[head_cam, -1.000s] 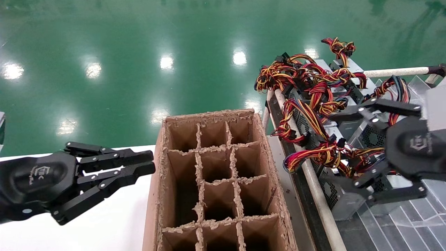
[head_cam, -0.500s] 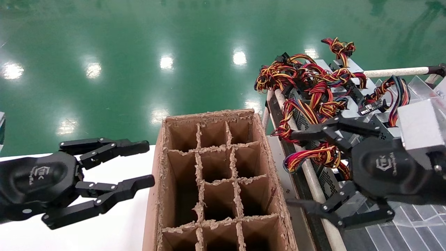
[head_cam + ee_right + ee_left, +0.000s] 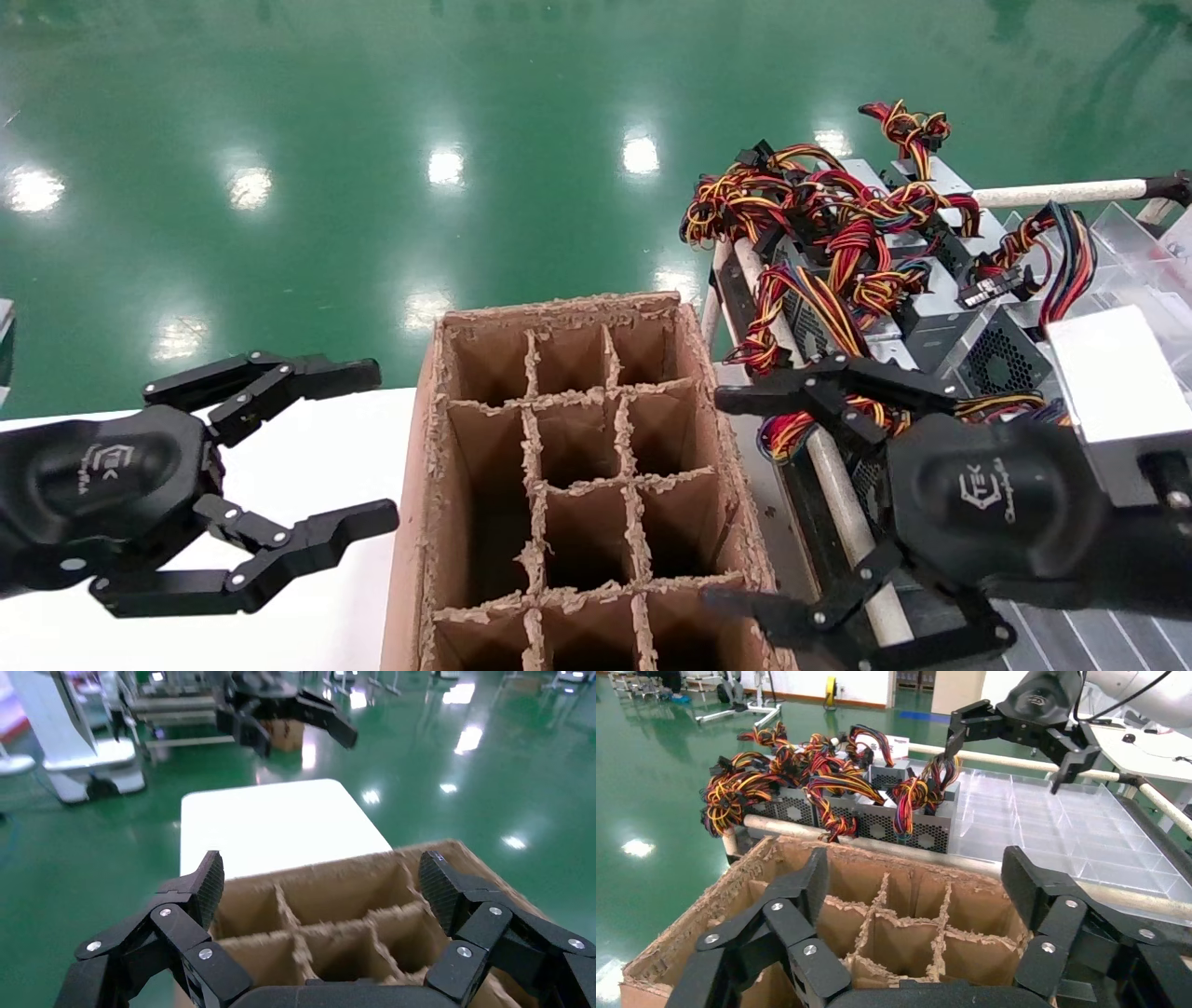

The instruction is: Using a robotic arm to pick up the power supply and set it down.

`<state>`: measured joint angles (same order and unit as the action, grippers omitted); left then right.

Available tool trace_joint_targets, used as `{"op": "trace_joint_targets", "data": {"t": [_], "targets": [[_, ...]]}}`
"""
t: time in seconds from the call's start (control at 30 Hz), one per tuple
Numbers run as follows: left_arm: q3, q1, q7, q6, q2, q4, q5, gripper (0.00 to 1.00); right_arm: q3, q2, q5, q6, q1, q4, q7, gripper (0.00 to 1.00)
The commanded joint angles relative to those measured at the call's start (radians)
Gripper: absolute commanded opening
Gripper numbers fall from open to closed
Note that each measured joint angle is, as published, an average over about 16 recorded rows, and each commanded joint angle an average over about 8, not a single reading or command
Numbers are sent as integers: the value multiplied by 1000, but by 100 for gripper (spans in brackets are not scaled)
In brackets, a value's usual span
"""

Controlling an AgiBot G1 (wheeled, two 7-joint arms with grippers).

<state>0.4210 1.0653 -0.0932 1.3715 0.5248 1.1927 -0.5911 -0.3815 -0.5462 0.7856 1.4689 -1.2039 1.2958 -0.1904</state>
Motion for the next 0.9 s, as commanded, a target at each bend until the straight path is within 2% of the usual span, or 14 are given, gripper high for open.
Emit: {"op": "trace_joint_targets", "data": {"t": [0.03,0.4,0.9], "targets": [[0,0,0,0,0,0,0,100,22,-14,-12,6,28,-3,1,100],[0,0,0,0,0,0,0,100,118,-75,-63,30,150,-14,3,100],[0,0,0,0,0,0,0,100,111,-70,-61,29,140,-13,3,100]]}}
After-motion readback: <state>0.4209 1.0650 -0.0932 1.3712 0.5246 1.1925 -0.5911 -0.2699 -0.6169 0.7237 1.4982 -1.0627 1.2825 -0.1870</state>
